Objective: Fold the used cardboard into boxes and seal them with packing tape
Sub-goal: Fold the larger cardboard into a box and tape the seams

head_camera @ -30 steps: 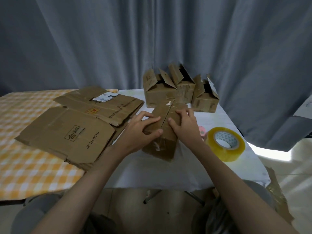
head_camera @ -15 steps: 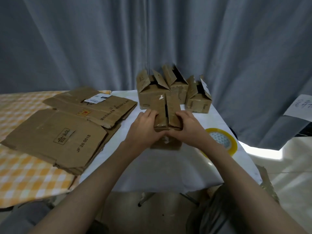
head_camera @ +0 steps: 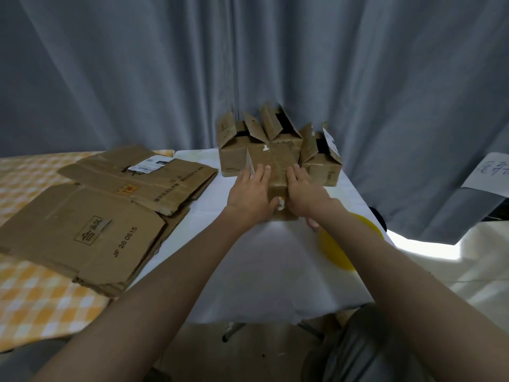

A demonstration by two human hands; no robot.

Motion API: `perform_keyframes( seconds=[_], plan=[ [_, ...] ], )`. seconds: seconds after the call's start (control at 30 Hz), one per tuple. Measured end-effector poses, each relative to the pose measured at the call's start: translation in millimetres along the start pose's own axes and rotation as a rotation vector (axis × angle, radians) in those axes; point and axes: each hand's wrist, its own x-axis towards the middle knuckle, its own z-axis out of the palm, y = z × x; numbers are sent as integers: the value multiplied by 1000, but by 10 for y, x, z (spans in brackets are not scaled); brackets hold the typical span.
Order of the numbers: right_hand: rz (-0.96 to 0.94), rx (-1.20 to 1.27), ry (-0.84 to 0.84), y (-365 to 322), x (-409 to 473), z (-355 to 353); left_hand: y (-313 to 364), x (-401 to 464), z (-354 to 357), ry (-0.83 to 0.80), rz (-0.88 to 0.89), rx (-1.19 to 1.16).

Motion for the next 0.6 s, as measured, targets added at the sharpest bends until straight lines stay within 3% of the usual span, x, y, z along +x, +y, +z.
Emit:
perform_keyframes(
  seconds=[0.17,0.33,0.47,0.6],
  plan=[
    [78,121,-73,-36,36,-296,-35,31,-146,-82,-1,-21],
    [35,99,164,-410,55,-685,-439,-85,-476,-68,-44,-52],
    [-101,157,251,-995,114,-724,-1112,-352,-653,-34,-197,-19],
    [-201,221,115,-1505,180,-325,-1804,-793,-545,-150,-427,-70]
  ],
)
